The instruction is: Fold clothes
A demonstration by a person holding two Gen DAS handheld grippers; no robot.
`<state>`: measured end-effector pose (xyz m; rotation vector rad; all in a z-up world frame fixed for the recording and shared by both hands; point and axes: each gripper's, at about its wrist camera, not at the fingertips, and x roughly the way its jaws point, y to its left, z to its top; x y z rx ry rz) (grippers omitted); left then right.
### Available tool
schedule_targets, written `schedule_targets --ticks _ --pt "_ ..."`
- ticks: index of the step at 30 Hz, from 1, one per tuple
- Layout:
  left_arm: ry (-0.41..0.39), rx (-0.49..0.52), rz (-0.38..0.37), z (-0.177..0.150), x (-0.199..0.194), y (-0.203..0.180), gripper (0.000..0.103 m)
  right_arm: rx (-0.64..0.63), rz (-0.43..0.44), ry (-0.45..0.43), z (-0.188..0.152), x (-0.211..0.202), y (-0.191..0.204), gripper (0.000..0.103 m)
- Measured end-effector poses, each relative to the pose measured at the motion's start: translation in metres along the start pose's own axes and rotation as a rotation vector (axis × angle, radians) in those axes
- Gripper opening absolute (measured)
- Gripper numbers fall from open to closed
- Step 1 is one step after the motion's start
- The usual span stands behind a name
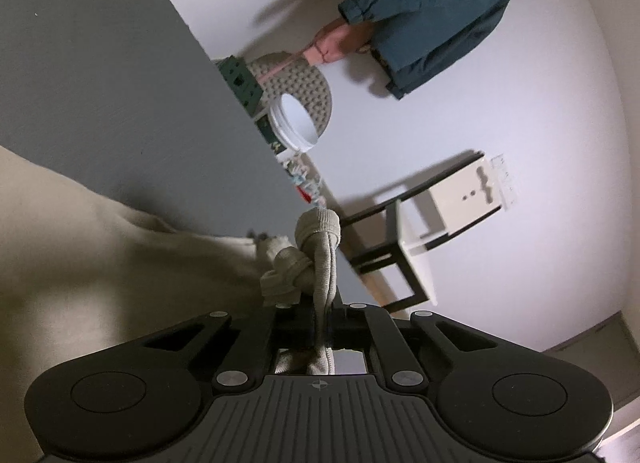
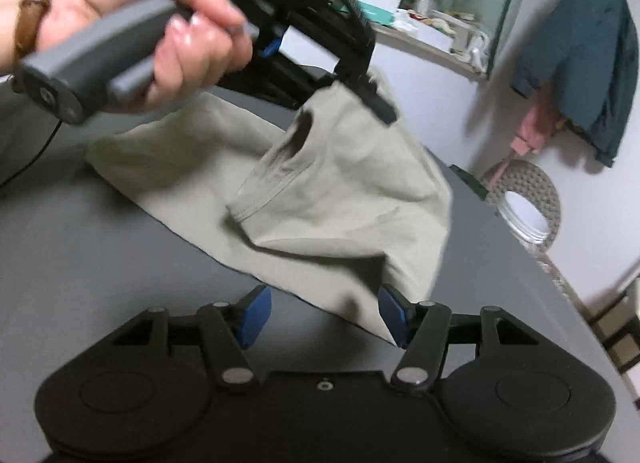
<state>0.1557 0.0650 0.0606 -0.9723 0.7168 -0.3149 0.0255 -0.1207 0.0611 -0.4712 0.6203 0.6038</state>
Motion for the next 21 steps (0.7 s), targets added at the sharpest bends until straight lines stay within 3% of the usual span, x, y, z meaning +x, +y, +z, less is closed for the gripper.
schedule_targets --ticks 3,5,7,9,13,17,19,21 --pt "-0.006 -0.075 -0.063 0.004 -0.007 0.003 0.004 0.104 0.074 -0.044 0.006 0.015 -0.001 0.058" --pt "-0.012 -0.109 -0.097 0.007 -0.013 0.003 0.004 0.166 0.046 -0.091 0.004 0.023 -0.004 0.061" --pt "-0.021 -0.103 -0.082 0.005 -0.017 0.003 0.004 0.223 -0.01 -0.106 -0.002 0.027 -0.008 0.065" --pt "-0.035 -0.103 -0.035 0.006 -0.025 0.011 0.005 0.272 -0.07 -0.077 -0.009 0.027 -0.013 0.079" --pt "-0.016 -0.113 0.097 0.005 -0.023 0.03 0.004 0.32 -0.165 -0.068 -0.02 0.021 -0.02 0.081" --pt "0.03 -0.051 0.252 -0.004 -0.008 0.044 0.005 0.31 -0.177 0.004 -0.019 0.021 -0.016 0.081" --pt "0.035 -0.009 0.288 -0.005 -0.006 0.045 0.005 0.28 -0.173 0.044 -0.017 0.017 -0.012 0.081" --pt "0.031 0.038 0.309 -0.005 -0.006 0.043 0.005 0.272 -0.103 0.096 -0.013 0.007 -0.014 0.082"
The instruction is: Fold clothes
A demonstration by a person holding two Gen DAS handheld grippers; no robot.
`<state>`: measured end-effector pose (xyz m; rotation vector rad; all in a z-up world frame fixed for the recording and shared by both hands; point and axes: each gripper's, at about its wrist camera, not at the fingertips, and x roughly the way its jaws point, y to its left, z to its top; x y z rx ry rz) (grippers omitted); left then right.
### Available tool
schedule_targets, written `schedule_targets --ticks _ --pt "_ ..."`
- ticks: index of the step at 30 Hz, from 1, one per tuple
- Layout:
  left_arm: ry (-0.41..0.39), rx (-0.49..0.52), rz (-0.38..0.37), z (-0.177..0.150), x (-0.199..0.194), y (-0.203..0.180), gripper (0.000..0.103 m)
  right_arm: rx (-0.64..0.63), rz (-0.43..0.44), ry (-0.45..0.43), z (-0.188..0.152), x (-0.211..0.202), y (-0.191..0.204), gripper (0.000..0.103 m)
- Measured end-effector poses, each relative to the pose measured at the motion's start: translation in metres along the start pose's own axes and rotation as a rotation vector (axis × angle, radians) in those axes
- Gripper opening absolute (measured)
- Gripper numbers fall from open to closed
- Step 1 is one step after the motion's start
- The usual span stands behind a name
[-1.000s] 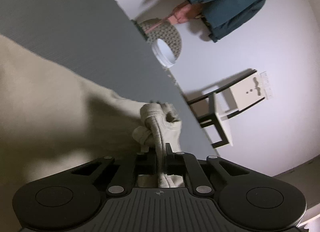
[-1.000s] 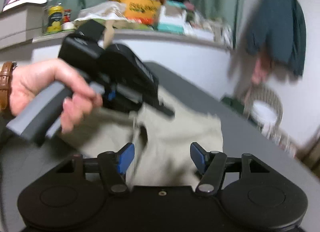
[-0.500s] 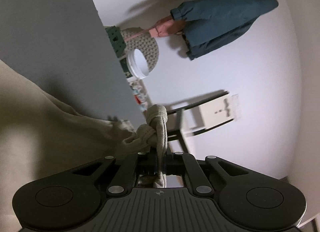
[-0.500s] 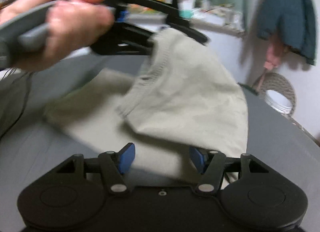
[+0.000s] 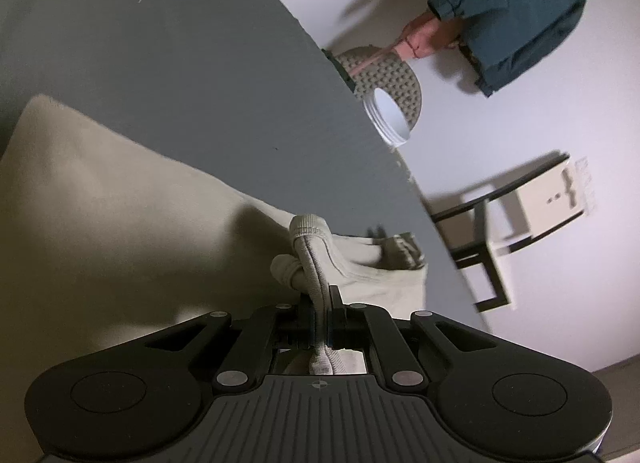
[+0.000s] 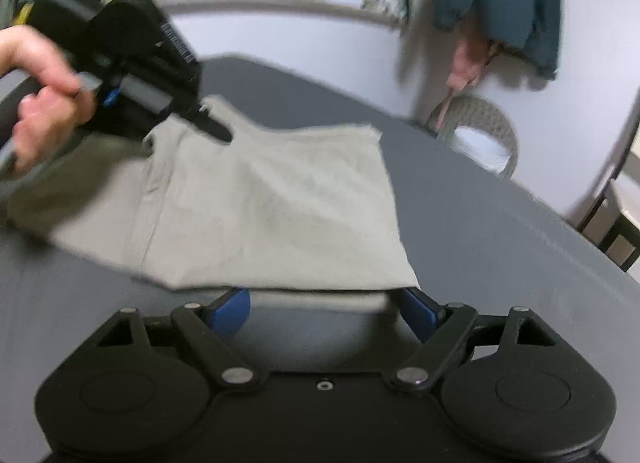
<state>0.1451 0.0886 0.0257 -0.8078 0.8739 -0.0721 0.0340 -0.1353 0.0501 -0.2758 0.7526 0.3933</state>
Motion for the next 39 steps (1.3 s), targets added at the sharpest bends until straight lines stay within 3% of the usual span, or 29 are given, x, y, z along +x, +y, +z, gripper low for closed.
schedule_targets --ticks 2,4,5,8,14,16,18,19,20,23,24,25,28,34,36,38,39 --pt "-0.012 0.049 0.016 0.001 -0.002 -0.005 0.005 0.025 0.138 0.015 0.007 -0.016 -0.009 0.082" --pt "-0.026 0.095 0.021 0.002 -0.004 -0.01 0.005 0.111 0.232 -0.063 0.022 -0.036 -0.026 0.082" --pt "-0.031 0.115 0.028 0.002 -0.006 -0.012 0.005 0.151 0.244 -0.102 0.031 -0.043 -0.034 0.083" --pt "-0.041 0.168 0.047 0.002 -0.013 -0.017 0.005 0.238 0.147 -0.153 0.083 -0.022 -0.055 0.083" --pt "-0.044 0.188 0.045 0.005 -0.019 -0.017 0.005 0.186 0.03 0.195 0.194 0.102 -0.056 0.073" --pt "-0.041 0.202 0.045 0.007 -0.02 -0.017 0.005 0.115 -0.005 0.316 0.206 0.129 -0.047 0.071" --pt "-0.04 0.206 0.04 0.008 -0.018 -0.016 0.005 0.057 0.015 0.433 0.209 0.148 -0.039 0.066" --pt "-0.038 0.203 0.037 0.009 -0.019 -0.016 0.005 0.035 0.024 0.477 0.209 0.155 -0.035 0.058" --pt "-0.035 0.199 0.034 0.01 -0.019 -0.015 0.005 0.018 0.02 0.503 0.208 0.159 -0.032 0.048" --pt "-0.036 0.199 0.027 0.011 -0.018 -0.016 0.005 -0.026 0.001 0.504 0.204 0.164 -0.026 0.042" --pt "-0.037 0.202 0.028 0.01 -0.018 -0.016 0.005 -0.015 0.007 0.508 0.206 0.167 -0.027 0.034" --pt "-0.038 0.206 0.028 0.01 -0.018 -0.016 0.005 -0.002 0.012 0.51 0.209 0.169 -0.029 0.016" --pt "-0.038 0.197 0.047 0.008 -0.015 -0.012 0.005 0.03 0.009 0.498 0.21 0.167 -0.041 0.014" --pt "-0.003 0.119 0.065 0.002 -0.004 0.004 0.005 0.225 0.039 0.47 0.202 0.17 -0.08 0.015" --pt "-0.011 0.117 0.067 0.001 -0.004 0.003 0.005 0.268 0.051 0.446 0.199 0.166 -0.086 0.023" --pt "-0.026 0.127 0.06 0.002 -0.006 0.0 0.005 0.305 0.068 0.403 0.2 0.153 -0.094 0.042" --pt "-0.04 0.143 0.057 0.001 -0.008 -0.004 0.005 0.326 0.076 0.377 0.2 0.146 -0.098 0.044"
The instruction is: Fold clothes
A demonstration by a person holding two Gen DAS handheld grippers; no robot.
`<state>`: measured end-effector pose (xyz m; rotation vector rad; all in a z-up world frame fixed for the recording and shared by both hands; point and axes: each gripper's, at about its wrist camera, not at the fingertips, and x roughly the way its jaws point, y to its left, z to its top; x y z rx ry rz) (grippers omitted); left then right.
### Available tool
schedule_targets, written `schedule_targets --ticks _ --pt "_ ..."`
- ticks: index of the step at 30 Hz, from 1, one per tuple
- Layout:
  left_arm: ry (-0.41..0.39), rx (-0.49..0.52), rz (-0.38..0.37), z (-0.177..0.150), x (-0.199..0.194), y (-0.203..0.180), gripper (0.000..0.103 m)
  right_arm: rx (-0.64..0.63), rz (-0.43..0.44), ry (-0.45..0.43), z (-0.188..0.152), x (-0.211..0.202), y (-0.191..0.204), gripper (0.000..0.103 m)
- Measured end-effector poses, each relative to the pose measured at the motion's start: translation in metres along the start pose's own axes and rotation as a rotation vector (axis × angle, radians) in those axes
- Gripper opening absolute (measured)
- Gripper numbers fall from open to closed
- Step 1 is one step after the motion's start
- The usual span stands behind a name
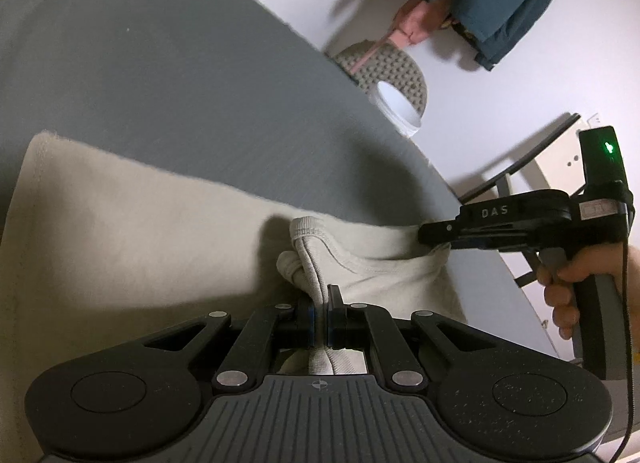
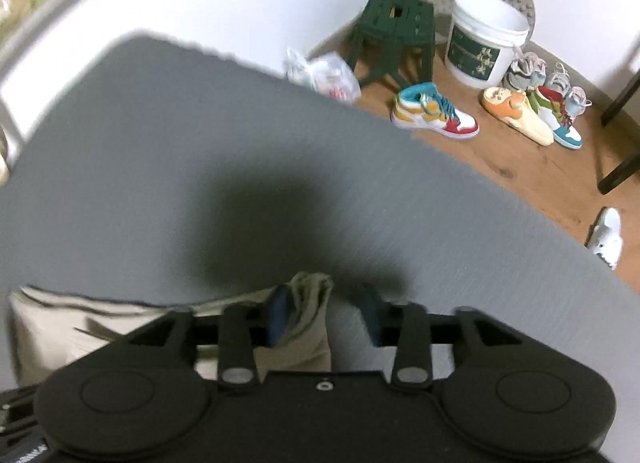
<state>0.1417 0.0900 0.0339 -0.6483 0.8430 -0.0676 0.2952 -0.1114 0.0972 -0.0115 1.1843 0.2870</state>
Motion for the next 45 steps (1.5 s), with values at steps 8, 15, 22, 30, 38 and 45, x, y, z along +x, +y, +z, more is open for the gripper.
schedule_targets --ticks 8,15,22,30,38,45 --pt "-0.032 0.06 0.029 0.002 -0.003 -0.01 0.005 0.063 0.127 -0.104 -0.024 -0.027 -0.031 0.007" --pt "-0.015 0.032 0.041 0.0 0.004 -0.003 0.005 0.094 0.236 -0.118 -0.041 -0.004 -0.035 0.006" --pt "-0.025 0.051 0.046 -0.001 0.006 -0.004 0.005 0.132 0.163 -0.181 -0.046 0.01 -0.044 0.02" --pt "-0.018 0.029 0.028 -0.001 0.009 0.004 0.005 0.125 0.258 -0.262 -0.075 -0.033 -0.043 0.019" --pt "-0.001 0.007 0.027 0.002 0.009 0.009 0.012 -0.021 0.192 -0.239 -0.151 -0.031 -0.037 0.018" --pt "-0.034 0.014 0.087 0.007 -0.006 0.011 0.014 -0.07 0.154 -0.372 -0.198 -0.073 -0.026 0.019"
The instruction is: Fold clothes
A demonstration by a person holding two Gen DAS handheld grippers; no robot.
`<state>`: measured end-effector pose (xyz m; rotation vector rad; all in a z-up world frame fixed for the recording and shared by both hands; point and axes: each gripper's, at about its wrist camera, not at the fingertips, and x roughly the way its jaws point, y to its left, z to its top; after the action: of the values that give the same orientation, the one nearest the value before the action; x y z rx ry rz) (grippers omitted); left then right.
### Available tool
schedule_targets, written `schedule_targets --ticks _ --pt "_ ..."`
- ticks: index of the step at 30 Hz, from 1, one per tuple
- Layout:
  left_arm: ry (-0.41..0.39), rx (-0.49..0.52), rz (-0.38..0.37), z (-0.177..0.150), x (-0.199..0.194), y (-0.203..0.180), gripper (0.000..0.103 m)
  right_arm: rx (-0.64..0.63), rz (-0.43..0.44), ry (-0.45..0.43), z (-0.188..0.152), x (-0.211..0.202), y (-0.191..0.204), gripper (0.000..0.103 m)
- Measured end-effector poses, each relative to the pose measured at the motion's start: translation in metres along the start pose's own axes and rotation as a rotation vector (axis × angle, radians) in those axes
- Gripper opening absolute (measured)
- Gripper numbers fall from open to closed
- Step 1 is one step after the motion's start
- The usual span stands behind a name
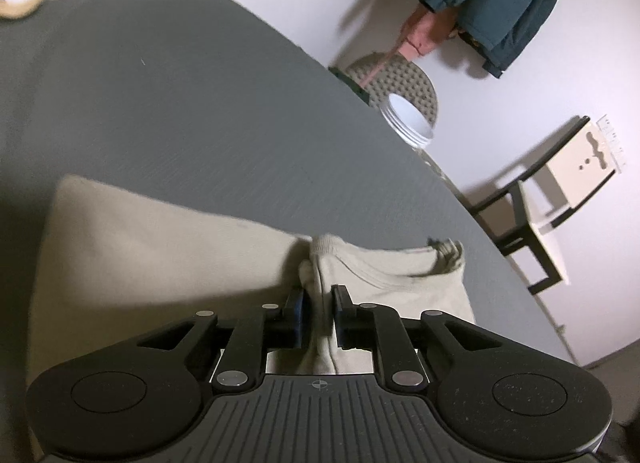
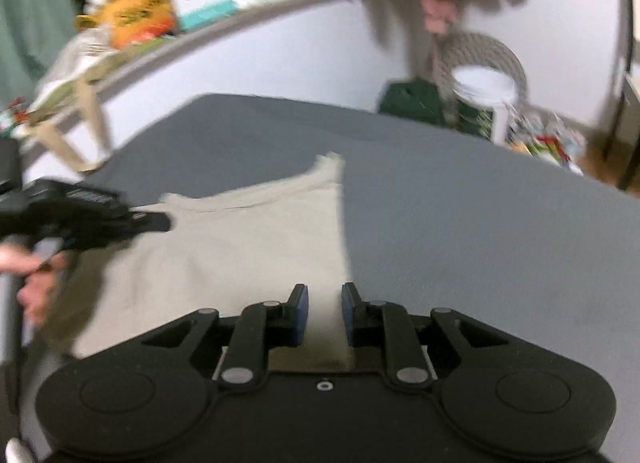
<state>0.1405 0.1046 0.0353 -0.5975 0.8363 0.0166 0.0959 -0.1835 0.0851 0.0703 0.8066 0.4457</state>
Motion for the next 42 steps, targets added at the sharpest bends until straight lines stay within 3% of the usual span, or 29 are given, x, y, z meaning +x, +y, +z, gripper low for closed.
schedule_targets --ticks 5,7,8,11,12,14,16,17,19,21,25,29,31,34,39,40,41,42 --pt "0.075 -0.05 -0.058 -0.001 0.0 0.001 0.015 -0.075 0.095 -0.045 -0.013 -0.013 0.036 0.027" --pt "0.073 -0.052 -0.031 -0.004 -0.001 -0.002 0.015 -0.126 0.133 -0.067 -0.019 -0.011 0.054 0.035" --pt "0.059 -0.042 -0.002 -0.004 -0.004 -0.004 0.015 -0.169 0.142 -0.088 -0.02 -0.007 0.065 0.04" --pt "-0.013 -0.061 0.054 -0.002 -0.022 -0.008 0.015 -0.279 0.18 -0.128 -0.023 0.009 0.092 0.042" --pt "-0.032 -0.063 0.039 -0.001 -0.028 -0.008 0.015 -0.307 0.196 -0.133 -0.024 0.015 0.1 0.041" --pt "-0.058 -0.067 -0.023 0.001 -0.039 -0.008 0.015 -0.339 0.247 -0.119 -0.025 0.027 0.109 0.041" --pt "-0.042 -0.077 -0.167 0.0 -0.038 -0.008 0.015 -0.362 0.291 -0.077 -0.029 0.035 0.114 0.041" --pt "-0.01 -0.097 -0.24 -0.001 -0.033 -0.007 0.015 -0.374 0.31 -0.051 -0.031 0.039 0.116 0.042" --pt "0.065 -0.139 -0.305 -0.005 -0.017 -0.006 0.015 -0.4 0.327 -0.007 -0.036 0.044 0.119 0.043" --pt "0.119 -0.14 -0.278 -0.01 -0.001 -0.006 0.015 -0.402 0.339 0.018 -0.039 0.046 0.12 0.044" --pt "0.143 -0.063 -0.126 -0.02 0.019 -0.007 0.015 -0.375 0.382 0.028 -0.033 0.04 0.119 0.05" --pt "0.139 -0.16 -0.157 -0.017 0.022 0.006 0.015 -0.403 0.326 -0.041 -0.027 0.031 0.119 0.054" --pt "0.113 -0.149 -0.137 -0.015 0.017 0.008 0.015 -0.416 0.28 -0.038 -0.028 0.035 0.118 0.056" --pt "0.082 -0.164 -0.115 -0.008 0.004 0.013 0.015 -0.439 0.289 0.036 -0.041 0.05 0.118 0.058" --pt "-0.034 -0.222 0.046 0.007 -0.045 0.034 0.016 -0.466 0.285 -0.037 -0.036 0.035 0.121 0.06" --pt "-0.047 -0.227 0.095 0.009 -0.052 0.04 0.019 -0.468 0.281 -0.06 -0.036 0.032 0.122 0.06" --pt "-0.061 -0.233 0.145 0.01 -0.058 0.046 0.038 -0.492 0.26 -0.083 -0.037 0.03 0.126 0.06" --pt "-0.075 -0.239 0.195 0.011 -0.065 0.052 0.067 -0.529 0.237 -0.105 -0.041 0.027 0.132 0.06"
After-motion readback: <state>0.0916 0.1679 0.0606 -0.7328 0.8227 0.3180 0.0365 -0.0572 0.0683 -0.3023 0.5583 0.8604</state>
